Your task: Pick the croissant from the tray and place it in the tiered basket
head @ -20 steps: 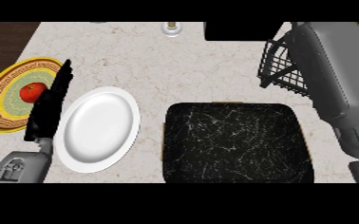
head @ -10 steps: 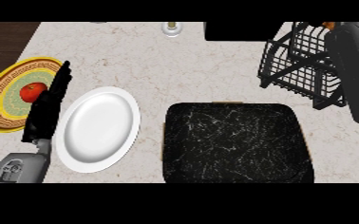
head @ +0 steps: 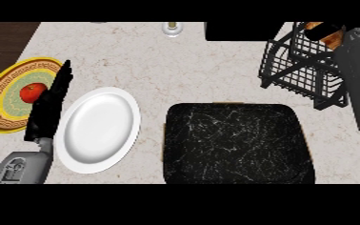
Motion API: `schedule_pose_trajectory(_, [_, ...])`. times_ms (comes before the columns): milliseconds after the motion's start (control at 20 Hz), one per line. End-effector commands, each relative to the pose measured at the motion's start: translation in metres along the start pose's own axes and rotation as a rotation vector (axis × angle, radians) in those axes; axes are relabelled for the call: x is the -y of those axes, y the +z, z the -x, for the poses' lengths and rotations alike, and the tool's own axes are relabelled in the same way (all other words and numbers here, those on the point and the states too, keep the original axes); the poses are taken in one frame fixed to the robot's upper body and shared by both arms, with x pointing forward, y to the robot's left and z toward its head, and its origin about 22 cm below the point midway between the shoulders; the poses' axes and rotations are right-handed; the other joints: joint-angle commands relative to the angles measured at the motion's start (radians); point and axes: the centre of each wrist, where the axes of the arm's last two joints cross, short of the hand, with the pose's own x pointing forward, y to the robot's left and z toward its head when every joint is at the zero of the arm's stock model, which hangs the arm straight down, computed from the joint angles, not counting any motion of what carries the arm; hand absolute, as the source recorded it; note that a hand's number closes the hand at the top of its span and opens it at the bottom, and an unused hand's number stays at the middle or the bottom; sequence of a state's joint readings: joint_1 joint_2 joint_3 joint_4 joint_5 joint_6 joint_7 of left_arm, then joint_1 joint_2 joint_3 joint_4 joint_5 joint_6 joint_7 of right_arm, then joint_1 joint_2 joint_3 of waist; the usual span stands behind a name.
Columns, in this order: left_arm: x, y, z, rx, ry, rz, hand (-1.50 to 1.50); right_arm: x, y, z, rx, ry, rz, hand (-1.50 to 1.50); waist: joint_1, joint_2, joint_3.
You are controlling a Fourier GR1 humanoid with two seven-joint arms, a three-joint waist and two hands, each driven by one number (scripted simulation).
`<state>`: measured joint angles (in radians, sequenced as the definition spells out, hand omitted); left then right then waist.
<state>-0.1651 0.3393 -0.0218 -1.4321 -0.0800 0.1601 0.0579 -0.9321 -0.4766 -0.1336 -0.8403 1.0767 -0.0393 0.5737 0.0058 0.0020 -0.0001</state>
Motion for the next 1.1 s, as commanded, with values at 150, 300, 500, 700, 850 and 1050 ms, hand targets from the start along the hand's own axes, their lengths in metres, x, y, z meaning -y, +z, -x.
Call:
schedule_pose_trajectory(150, [-0.004,-0.004,-0.002,-0.009,-0.02,0.002,0.0,-0.019,-0.002,0.021,-0.127,-0.155,-0.128,-1.5,-0.004,-0.001,0.0])
schedule_pose_trajectory(300, [-0.007,0.008,0.008,-0.01,-0.007,0.014,0.0,-0.019,-0.004,0.034,-0.112,-0.254,-0.069,-1.5,0.001,0.0,0.0])
schedule_pose_trajectory(500, [-0.002,0.009,0.006,-0.013,0.005,0.0,0.0,-0.013,-0.001,0.042,-0.1,-0.379,0.03,-1.5,-0.004,-0.002,0.0])
schedule_pose_trajectory(700, [-0.011,-0.007,-0.001,0.006,-0.011,0.018,0.0,0.007,0.006,0.024,-0.087,-0.454,0.158,-1.5,-0.007,-0.002,0.0])
schedule_pose_trajectory(850, [-0.004,0.0,0.001,-0.014,-0.031,-0.025,0.0,0.032,0.01,0.044,-0.109,-0.453,0.197,-1.5,-0.014,-0.006,0.0])
schedule_pose_trajectory(1050, [-0.015,0.017,0.007,-0.022,-0.016,-0.007,0.0,0.065,0.022,0.069,-0.207,-0.492,0.199,-1.5,-0.019,-0.012,0.0])
